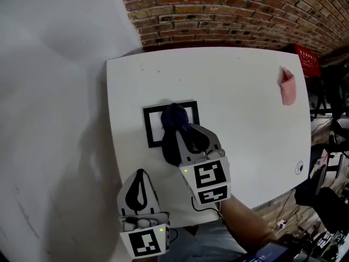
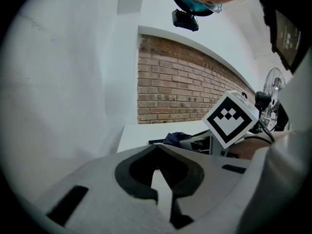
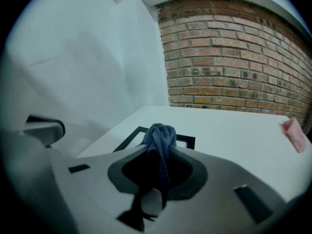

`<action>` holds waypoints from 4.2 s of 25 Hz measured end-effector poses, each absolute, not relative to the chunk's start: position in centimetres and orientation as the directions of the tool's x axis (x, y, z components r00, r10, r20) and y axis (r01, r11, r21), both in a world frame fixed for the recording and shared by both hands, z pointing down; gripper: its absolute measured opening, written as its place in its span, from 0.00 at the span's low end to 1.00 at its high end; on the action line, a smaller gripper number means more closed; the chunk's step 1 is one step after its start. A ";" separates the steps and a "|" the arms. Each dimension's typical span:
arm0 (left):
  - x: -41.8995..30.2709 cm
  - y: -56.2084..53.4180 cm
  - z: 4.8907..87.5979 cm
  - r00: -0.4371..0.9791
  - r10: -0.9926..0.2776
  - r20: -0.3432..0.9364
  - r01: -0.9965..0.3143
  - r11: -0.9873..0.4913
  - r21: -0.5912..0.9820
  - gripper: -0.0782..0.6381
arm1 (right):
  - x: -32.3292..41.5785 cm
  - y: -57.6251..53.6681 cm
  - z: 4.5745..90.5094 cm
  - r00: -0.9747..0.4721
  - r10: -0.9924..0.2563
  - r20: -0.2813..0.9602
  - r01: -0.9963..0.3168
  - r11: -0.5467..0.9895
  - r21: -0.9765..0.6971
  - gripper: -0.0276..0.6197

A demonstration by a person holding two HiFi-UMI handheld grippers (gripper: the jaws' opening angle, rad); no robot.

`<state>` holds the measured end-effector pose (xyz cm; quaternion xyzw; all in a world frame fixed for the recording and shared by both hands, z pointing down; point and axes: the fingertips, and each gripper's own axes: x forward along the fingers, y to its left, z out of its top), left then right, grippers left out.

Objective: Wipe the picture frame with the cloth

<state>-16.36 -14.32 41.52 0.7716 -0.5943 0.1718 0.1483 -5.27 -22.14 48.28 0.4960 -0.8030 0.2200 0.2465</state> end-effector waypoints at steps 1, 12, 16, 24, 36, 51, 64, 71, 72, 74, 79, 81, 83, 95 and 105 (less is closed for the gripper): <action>-16.0 -14.3 41.6 0.238 -0.862 0.448 -0.968 -0.248 0.038 0.12 | -5.0 -22.1 48.3 -0.382 -0.689 0.616 -0.907 0.407 -0.107 0.16; -13.8 -14.0 40.1 0.279 -0.865 0.418 -0.955 -0.294 0.031 0.12 | -2.2 -21.2 47.6 -0.346 -0.699 0.625 -0.922 0.376 -0.090 0.16; -13.2 -13.4 38.9 0.282 -0.878 0.387 -0.953 -0.303 0.007 0.12 | -0.8 -20.4 46.7 -0.330 -0.710 0.622 -0.929 0.360 -0.082 0.16; -12.6 -10.8 36.1 0.255 -0.908 0.332 -0.962 -0.272 -0.006 0.12 | 0.3 -18.6 42.7 -0.343 -0.750 0.566 -0.924 0.378 -0.060 0.16; -16.1 -7.0 32.9 0.116 -0.951 0.288 -0.992 -0.126 -0.017 0.12 | -6.2 -16.7 38.7 -0.487 -0.721 0.493 -0.846 0.529 -0.062 0.16; -21.8 -6.9 36.6 0.025 -0.924 0.383 -0.998 -0.045 -0.042 0.12 | -12.9 -16.3 43.6 -0.553 -0.625 0.551 -0.794 0.596 -0.120 0.17; -22.5 -8.5 40.5 0.073 -0.900 0.430 -0.995 -0.096 -0.032 0.12 | -13.2 -16.5 48.2 -0.535 -0.598 0.597 -0.808 0.569 -0.154 0.16; -21.0 -9.2 40.2 0.110 -0.896 0.430 -0.990 -0.138 -0.034 0.12 | -11.2 -16.5 48.2 -0.509 -0.616 0.601 -0.831 0.534 -0.157 0.16; -20.7 -9.3 40.2 0.118 -0.896 0.428 -0.989 -0.146 -0.033 0.12 | -10.9 -16.5 48.2 -0.504 -0.619 0.602 -0.835 0.527 -0.157 0.16; -20.1 -9.4 40.2 0.132 -0.895 0.426 -0.986 -0.161 -0.032 0.12 | -10.1 -16.5 48.3 -0.494 -0.627 0.603 -0.843 0.514 -0.156 0.16; -18.4 -9.6 40.1 0.168 -0.889 0.427 -0.979 -0.200 -0.033 0.12 | -8.1 -16.3 48.4 -0.467 -0.644 0.606 -0.863 0.480 -0.156 0.16; -17.8 -9.7 40.0 0.180 -0.887 0.426 -0.976 -0.214 -0.034 0.12 | -7.3 -16.3 48.4 -0.458 -0.650 0.607 -0.870 0.467 -0.157 0.16; -17.2 -9.8 39.9 0.191 -0.884 0.426 -0.973 -0.227 -0.036 0.12 | -6.6 -16.2 48.4 -0.448 -0.655 0.608 -0.877 0.454 -0.157 0.16; -13.0 -9.9 39.1 0.267 -0.872 0.410 -0.949 -0.311 -0.044 0.12 | -1.3 -15.3 48.5 -0.381 -0.694 0.611 -0.917 0.370 -0.152 0.16; -7.4 -8.5 36.6 0.328 -0.876 0.354 -0.926 -0.372 -0.063 0.12 | 5.0 -13.0 45.9 -0.339 -0.749 0.569 -0.938 0.316 -0.143 0.16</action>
